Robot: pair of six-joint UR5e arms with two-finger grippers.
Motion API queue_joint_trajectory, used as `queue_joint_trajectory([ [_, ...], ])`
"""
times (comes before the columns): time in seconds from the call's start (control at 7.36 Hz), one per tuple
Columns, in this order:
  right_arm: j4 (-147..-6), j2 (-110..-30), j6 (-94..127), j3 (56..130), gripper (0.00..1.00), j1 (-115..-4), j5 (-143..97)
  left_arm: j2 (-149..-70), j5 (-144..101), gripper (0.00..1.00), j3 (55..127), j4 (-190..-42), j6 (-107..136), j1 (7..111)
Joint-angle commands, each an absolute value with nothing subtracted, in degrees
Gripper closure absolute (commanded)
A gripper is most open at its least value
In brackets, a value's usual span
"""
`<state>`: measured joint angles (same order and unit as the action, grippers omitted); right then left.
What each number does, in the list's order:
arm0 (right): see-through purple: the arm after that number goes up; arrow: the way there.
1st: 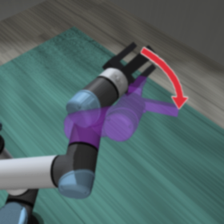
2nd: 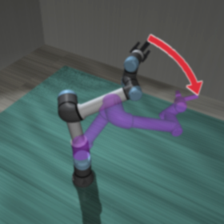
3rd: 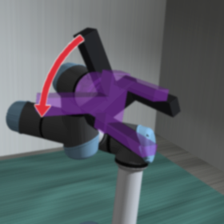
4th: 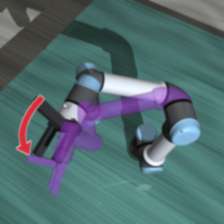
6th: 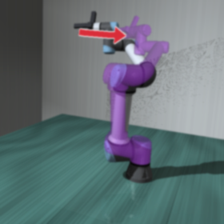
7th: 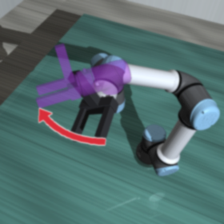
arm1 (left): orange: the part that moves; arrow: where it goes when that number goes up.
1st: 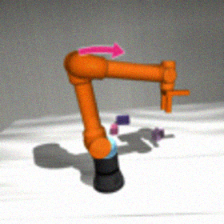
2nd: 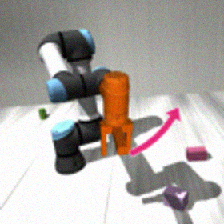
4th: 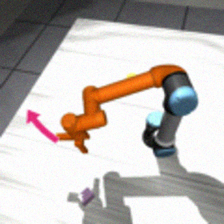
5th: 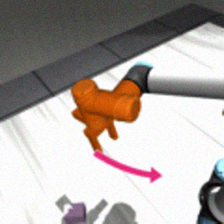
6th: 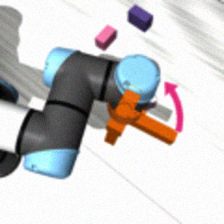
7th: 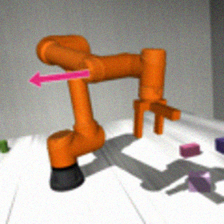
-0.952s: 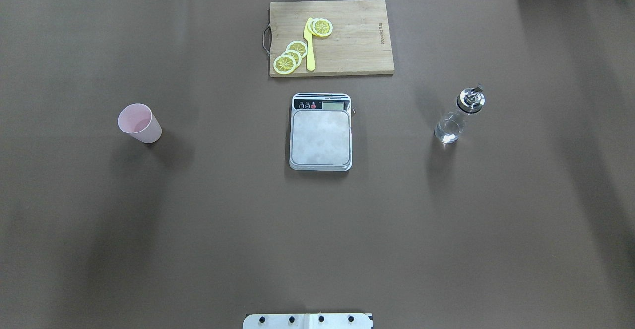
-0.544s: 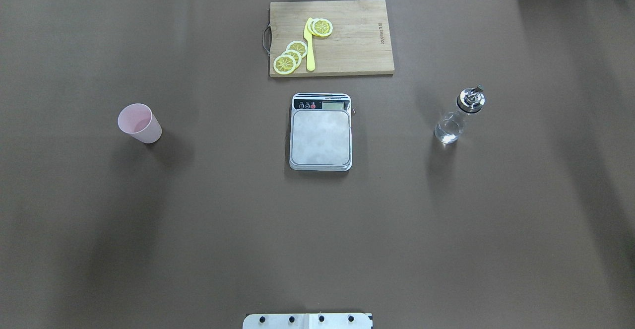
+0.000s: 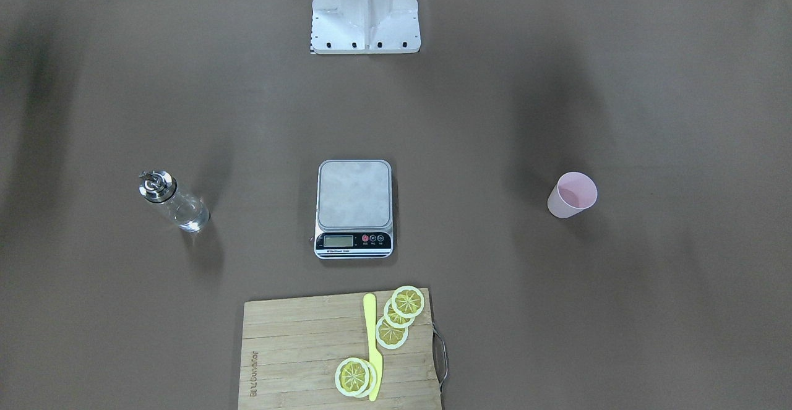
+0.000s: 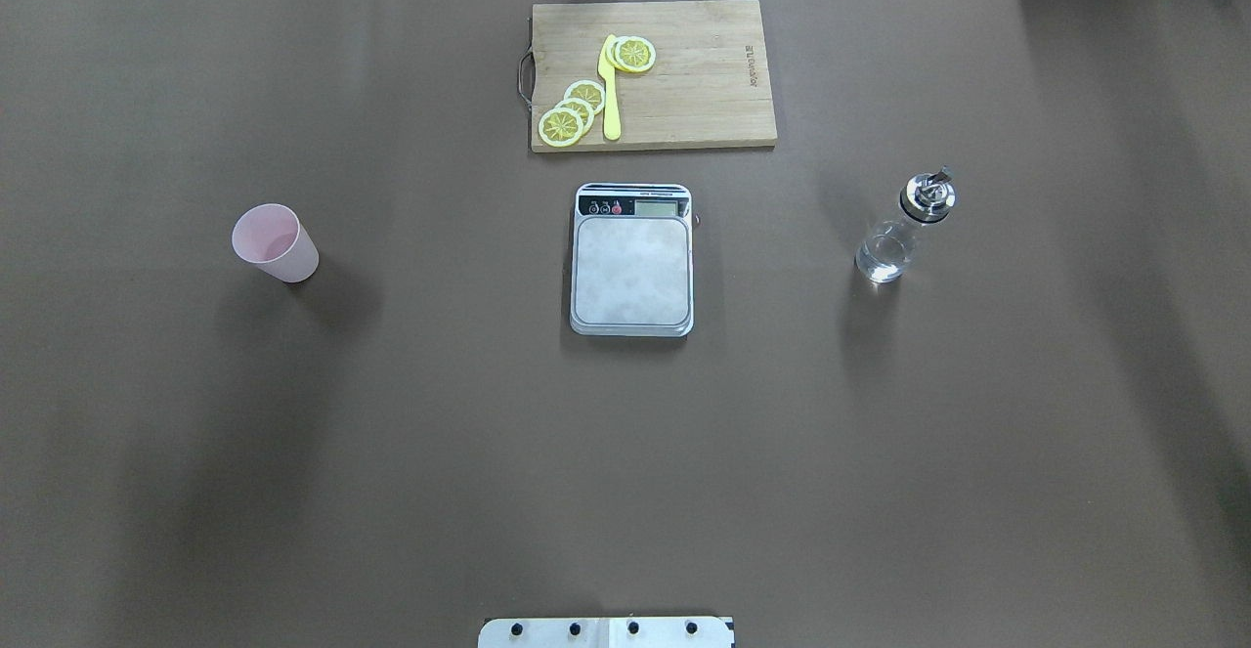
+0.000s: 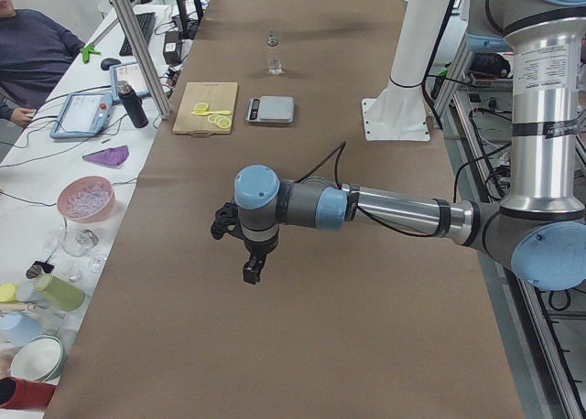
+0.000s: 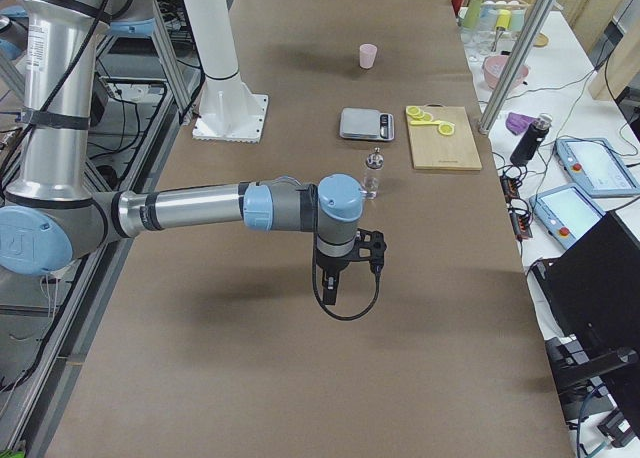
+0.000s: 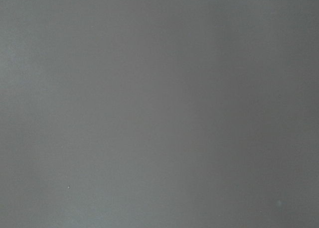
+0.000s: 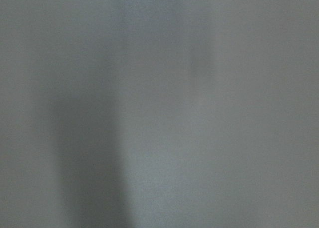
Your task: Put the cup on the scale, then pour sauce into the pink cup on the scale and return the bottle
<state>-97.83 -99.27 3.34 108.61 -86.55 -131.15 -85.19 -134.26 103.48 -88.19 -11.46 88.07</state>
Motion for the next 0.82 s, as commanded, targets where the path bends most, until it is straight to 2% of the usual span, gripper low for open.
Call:
queue_joint_trajectory([
  [0.0,-97.73,-98.97,3.86,108.98,0.0,-86.22,-130.96,-86.47,-134.38,0.02,103.97,-89.46,-11.51,88.15],
  [0.27,-92.24,-98.09,3.87,108.64,0.0,-86.22,-130.87,-88.23,-134.04,0.02,103.28,-99.51,-11.34,88.07],
  [0.41,-89.24,-98.09,3.78,108.55,0.0,-86.22,-131.13,-89.72,-134.21,0.02,100.23,-104.97,-11.08,88.07],
  [0.68,-87.8,-98.09,3.78,108.98,0.0,-86.22,-131.05,-91.05,-137.08,0.02,97.56,-105.38,-10.9,87.98],
])
